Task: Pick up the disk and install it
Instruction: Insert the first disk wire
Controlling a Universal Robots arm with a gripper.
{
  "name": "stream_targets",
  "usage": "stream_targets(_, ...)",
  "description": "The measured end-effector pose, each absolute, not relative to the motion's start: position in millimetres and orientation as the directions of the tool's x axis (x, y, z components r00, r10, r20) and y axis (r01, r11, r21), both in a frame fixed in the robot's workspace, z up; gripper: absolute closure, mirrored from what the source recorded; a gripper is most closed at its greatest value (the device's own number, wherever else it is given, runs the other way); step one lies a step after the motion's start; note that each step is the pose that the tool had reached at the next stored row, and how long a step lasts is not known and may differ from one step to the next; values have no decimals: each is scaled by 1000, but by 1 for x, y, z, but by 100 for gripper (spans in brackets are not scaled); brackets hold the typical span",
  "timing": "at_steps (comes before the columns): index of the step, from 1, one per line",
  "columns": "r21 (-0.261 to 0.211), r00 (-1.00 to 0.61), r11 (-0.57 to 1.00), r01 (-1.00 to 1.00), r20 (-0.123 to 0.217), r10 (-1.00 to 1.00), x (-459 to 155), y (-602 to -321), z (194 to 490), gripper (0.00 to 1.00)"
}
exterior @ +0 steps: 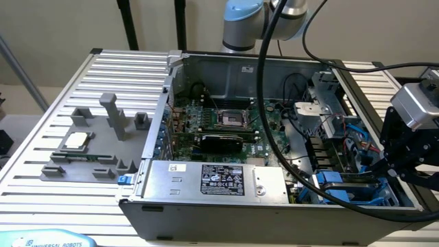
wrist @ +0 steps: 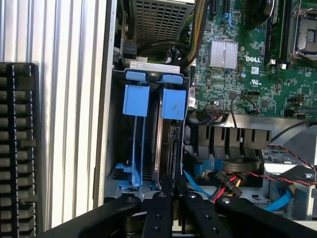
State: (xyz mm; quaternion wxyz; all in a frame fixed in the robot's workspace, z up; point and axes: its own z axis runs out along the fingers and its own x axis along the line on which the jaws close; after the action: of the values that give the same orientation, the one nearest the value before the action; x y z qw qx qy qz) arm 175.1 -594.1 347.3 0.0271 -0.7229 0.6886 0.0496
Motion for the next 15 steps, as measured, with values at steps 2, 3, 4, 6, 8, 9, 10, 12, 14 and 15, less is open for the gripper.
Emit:
stream_targets(2,29,48,-51,-998,-111,-993,175,-594,347,85)
stream_targets(3,29,48,-52,-998,-111,-993,175,-594,347,85)
stream_targets(4,29,48,-52,-998,-112,-993,175,-594,347,85)
stream_targets(6,29,49,-52,-998,-112,-993,175,-594,347,85)
stream_targets(8,29,49,-53,-998,-113,-992,175,-594,347,83)
stream_targets(9,29,50,-53,-998,-114,-992,175,-594,347,77)
stream_targets(10,29,50,-53,-998,-115,-992,175,-594,347,77)
stream_targets(12,29,50,-54,-998,-117,-992,175,-594,347,71)
stream_targets(14,29,51,-55,-998,-119,-992,175,-594,347,71)
stream_targets(15,29,52,-56,-998,-120,-991,176,-594,347,71)
